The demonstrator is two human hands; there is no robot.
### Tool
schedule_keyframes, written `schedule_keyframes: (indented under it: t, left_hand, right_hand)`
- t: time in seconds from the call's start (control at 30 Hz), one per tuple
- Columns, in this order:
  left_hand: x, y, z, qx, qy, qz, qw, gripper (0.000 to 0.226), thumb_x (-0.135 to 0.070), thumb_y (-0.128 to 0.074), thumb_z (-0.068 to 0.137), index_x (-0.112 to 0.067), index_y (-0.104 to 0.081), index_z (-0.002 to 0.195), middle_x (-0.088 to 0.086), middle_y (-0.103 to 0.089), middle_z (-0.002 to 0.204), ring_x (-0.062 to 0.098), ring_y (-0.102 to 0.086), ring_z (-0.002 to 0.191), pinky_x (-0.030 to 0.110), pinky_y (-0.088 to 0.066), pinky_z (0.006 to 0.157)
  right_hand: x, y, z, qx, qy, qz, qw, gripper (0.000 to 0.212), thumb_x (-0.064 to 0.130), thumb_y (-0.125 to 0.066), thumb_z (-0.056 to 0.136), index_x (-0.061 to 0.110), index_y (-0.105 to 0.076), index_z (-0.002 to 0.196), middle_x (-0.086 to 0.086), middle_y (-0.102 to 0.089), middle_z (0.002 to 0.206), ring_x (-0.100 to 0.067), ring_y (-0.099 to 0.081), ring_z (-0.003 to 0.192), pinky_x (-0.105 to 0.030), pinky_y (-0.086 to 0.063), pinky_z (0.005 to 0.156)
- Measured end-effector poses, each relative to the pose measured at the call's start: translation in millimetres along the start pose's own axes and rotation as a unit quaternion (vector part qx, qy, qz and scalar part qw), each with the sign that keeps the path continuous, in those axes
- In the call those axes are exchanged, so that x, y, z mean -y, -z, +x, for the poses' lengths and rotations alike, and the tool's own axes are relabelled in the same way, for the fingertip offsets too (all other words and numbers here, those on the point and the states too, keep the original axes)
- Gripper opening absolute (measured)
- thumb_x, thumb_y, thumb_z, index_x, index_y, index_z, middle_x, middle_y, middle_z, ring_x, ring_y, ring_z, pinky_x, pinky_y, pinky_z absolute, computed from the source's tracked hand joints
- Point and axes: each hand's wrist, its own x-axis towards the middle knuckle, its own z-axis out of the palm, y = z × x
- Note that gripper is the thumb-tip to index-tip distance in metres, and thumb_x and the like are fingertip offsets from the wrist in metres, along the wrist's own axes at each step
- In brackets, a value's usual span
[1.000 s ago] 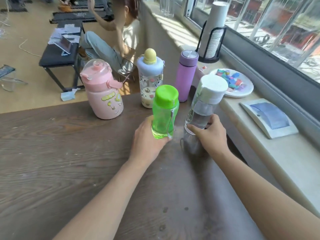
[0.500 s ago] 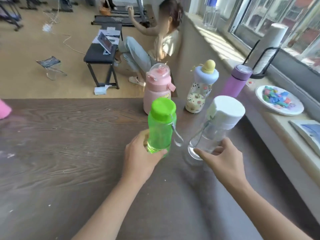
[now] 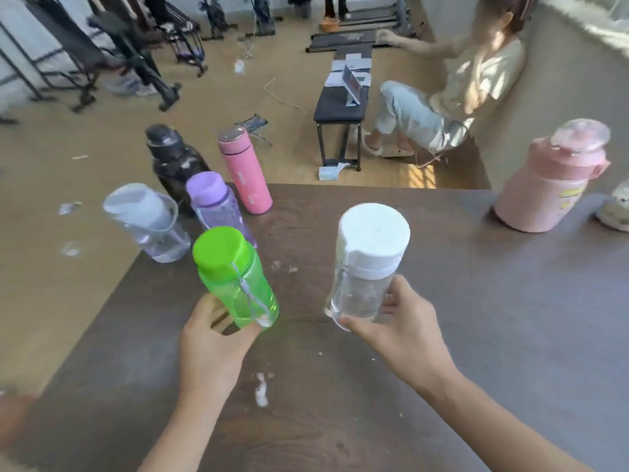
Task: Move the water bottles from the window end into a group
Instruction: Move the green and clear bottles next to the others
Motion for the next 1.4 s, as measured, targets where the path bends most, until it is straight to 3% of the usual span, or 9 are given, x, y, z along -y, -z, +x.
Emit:
schedule_keyframes:
  t: [0.33, 0.43, 0.53, 0.77, 0.9, 1.03, 1.17, 1.27, 1.4]
  left_hand:
    - [63.4, 148.4, 66.5, -0.074, 0.044, -0.01, 0.996, 0.042, 0.003, -0.089, 0.074, -0.025, -0.07, 0.098, -0.032, -0.078, 0.085, -0.012, -0.074, 0.085, 0.007, -0.053, 0.069]
    - [73.8, 162.7, 86.2, -0.081, 0.047, -0.005, 0.996, 0.041, 0.005, -0.09, 0.074, -0.022, -0.069, 0.097, -0.033, -0.076, 0.078, -0.017, -0.07, 0.072, 0.017, -0.056, 0.073]
    - [78.6, 166.1, 103.1, -0.084, 0.044, -0.002, 0.995, 0.041, 0.005, -0.09, 0.073, -0.015, -0.069, 0.102, -0.041, -0.072, 0.073, -0.022, -0.066, 0.069, 0.002, -0.049, 0.066]
    - [90.6, 163.2, 123.1, -0.075, 0.058, 0.011, 0.995, 0.044, 0.002, -0.09, 0.075, -0.012, -0.066, 0.109, -0.038, -0.071, 0.068, -0.027, -0.062, 0.068, 0.0, -0.046, 0.064]
    - [95.8, 163.2, 124.7, -0.087, 0.07, 0.024, 0.993, 0.051, -0.004, -0.091, 0.076, -0.01, -0.068, 0.121, -0.022, -0.071, 0.093, -0.017, -0.066, 0.079, 0.01, -0.048, 0.074]
    - [95.6, 163.3, 122.6, -0.086, 0.089, 0.029, 0.992, 0.052, -0.003, -0.09, 0.076, -0.013, -0.068, 0.122, -0.031, -0.075, 0.082, -0.025, -0.065, 0.08, 0.02, -0.051, 0.086]
    - [84.4, 157.5, 107.7, -0.073, 0.098, 0.033, 0.992, 0.062, 0.003, -0.087, 0.079, -0.016, -0.059, 0.13, -0.025, -0.068, 0.103, -0.012, -0.068, 0.093, 0.015, -0.05, 0.086]
    - [83.9, 152.6, 74.8, -0.092, 0.092, 0.162, 0.978, 0.069, -0.009, -0.09, 0.079, -0.017, -0.056, 0.138, -0.005, -0.064, 0.119, 0.014, -0.067, 0.097, 0.038, -0.053, 0.091]
    - [81.2, 135.2, 15.7, -0.079, 0.056, 0.274, 0.957, 0.034, -0.02, -0.091, 0.076, -0.028, -0.071, 0.102, -0.006, -0.066, 0.091, 0.026, -0.064, 0.081, 0.041, -0.051, 0.079]
  right_hand:
    - [74.3, -172.4, 1.1, 0.07, 0.029, 0.004, 0.997, 0.048, 0.044, -0.087, 0.066, 0.037, -0.056, 0.102, 0.016, -0.072, 0.102, -0.001, -0.068, 0.096, -0.034, -0.059, 0.082]
    - [85.0, -196.2, 1.6, 0.068, 0.032, 0.007, 0.997, 0.049, 0.045, -0.086, 0.065, 0.038, -0.056, 0.103, 0.016, -0.072, 0.101, -0.001, -0.068, 0.097, -0.034, -0.059, 0.082]
    - [90.6, -212.3, 4.8, 0.063, 0.026, 0.002, 0.998, 0.052, 0.048, -0.087, 0.065, 0.038, -0.055, 0.104, 0.016, -0.072, 0.1, -0.004, -0.068, 0.098, -0.037, -0.059, 0.083]
    - [91.0, -224.8, 12.1, 0.05, 0.012, -0.023, 0.998, 0.052, 0.048, -0.081, 0.064, 0.032, -0.055, 0.106, 0.01, -0.071, 0.1, -0.012, -0.068, 0.096, -0.04, -0.057, 0.083]
    - [90.8, -225.6, 12.0, 0.046, 0.026, -0.047, 0.997, 0.048, 0.041, -0.084, 0.071, 0.028, -0.054, 0.106, 0.014, -0.066, 0.102, -0.009, -0.059, 0.098, -0.035, -0.053, 0.084]
    - [88.1, -226.6, 12.1, 0.054, 0.035, -0.049, 0.997, 0.052, 0.038, -0.086, 0.073, 0.028, -0.052, 0.111, 0.014, -0.064, 0.108, -0.009, -0.057, 0.101, -0.032, -0.05, 0.086]
    - [79.6, -224.5, 15.1, 0.074, 0.057, -0.053, 0.994, 0.057, 0.031, -0.085, 0.075, 0.028, -0.052, 0.121, 0.011, -0.061, 0.117, -0.009, -0.057, 0.111, -0.031, -0.049, 0.093]
    - [68.9, -212.1, 15.2, 0.115, 0.084, -0.081, 0.986, 0.071, 0.022, -0.084, 0.077, 0.025, -0.048, 0.138, 0.007, -0.058, 0.13, -0.011, -0.053, 0.123, -0.032, -0.045, 0.105]
    - [47.0, -174.0, 14.8, 0.124, 0.096, -0.151, 0.976, 0.054, 0.024, -0.078, 0.083, 0.019, -0.056, 0.133, 0.004, -0.06, 0.126, -0.015, -0.056, 0.12, -0.03, -0.045, 0.105]
